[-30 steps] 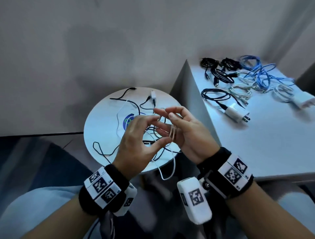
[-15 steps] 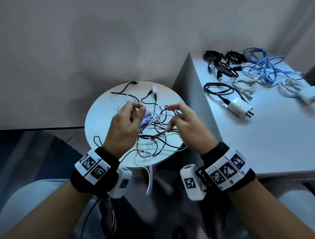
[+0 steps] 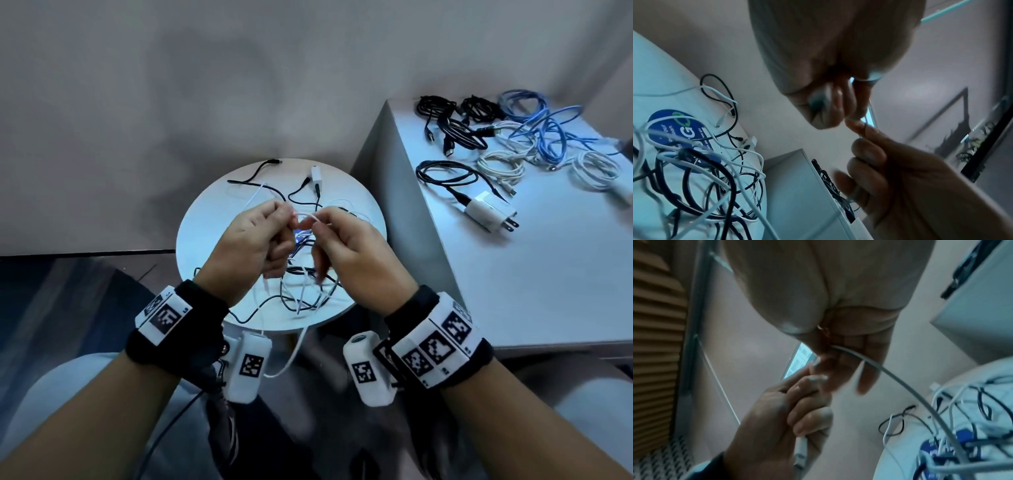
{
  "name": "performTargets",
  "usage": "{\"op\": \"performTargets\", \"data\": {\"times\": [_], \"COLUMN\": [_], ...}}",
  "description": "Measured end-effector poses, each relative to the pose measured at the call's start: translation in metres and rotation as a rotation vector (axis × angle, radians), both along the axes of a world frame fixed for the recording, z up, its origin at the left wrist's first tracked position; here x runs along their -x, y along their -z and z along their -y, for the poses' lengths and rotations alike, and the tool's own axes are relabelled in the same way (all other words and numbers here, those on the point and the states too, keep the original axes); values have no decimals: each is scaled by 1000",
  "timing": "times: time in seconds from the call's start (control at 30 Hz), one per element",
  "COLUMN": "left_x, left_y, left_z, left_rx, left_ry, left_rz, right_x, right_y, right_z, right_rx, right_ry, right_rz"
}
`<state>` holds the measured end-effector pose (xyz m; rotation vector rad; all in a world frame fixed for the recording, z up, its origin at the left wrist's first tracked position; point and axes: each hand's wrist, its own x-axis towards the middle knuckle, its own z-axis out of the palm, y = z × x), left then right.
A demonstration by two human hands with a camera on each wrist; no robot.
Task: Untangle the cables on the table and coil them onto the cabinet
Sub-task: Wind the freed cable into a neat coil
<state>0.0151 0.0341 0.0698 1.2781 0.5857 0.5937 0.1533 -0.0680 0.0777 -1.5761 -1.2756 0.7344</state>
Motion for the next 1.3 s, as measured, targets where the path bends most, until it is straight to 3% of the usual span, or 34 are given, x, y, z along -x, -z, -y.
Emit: {"op": "performTargets", "data": {"times": [0.07, 0.17, 0.23, 0.43, 0.57, 0.63, 0.7, 0.8, 0.9, 1.03, 1.13, 1.3], "left_x": [3, 8, 8, 9, 17, 16, 15, 14, 13, 11, 13, 21], "left_y": [-3, -4, -6, -16, -16, -12, -5, 5, 0, -8, -6, -5], "left_z": [-2, -1, 1, -6, -19, -19, -12, -1, 4, 2, 0, -7], "left_rx": [73, 107, 148, 259, 209, 35, -267, -573, -398, -241, -130, 295], "left_ry": [86, 207, 243, -5, -139, -141, -87, 157, 311, 345, 395, 370], "left_rz": [27, 17, 72, 311, 397, 258, -16, -333, -284, -190, -124, 236], "right_x": [-4, -12, -13, -3, 13, 23, 25, 13, -2, -18, -17, -25], "right_y": [4, 11, 14, 26, 51, 51, 40, 21, 10, 6, 4, -5], "right_z": [-2, -3, -2, 1, 7, 11, 12, 11, 11, 11, 10, 10], "right_rx": [-45, -27, -9, 143, 307, 315, 294, 222, 100, -42, -56, -51], "right_ry": [-3, -12, -11, 19, -102, -212, -289, -249, -210, -28, 5, -25], "right_rz": [-55, 4, -97, -354, -135, -36, 78, 91, 19, -73, -125, -616]}}
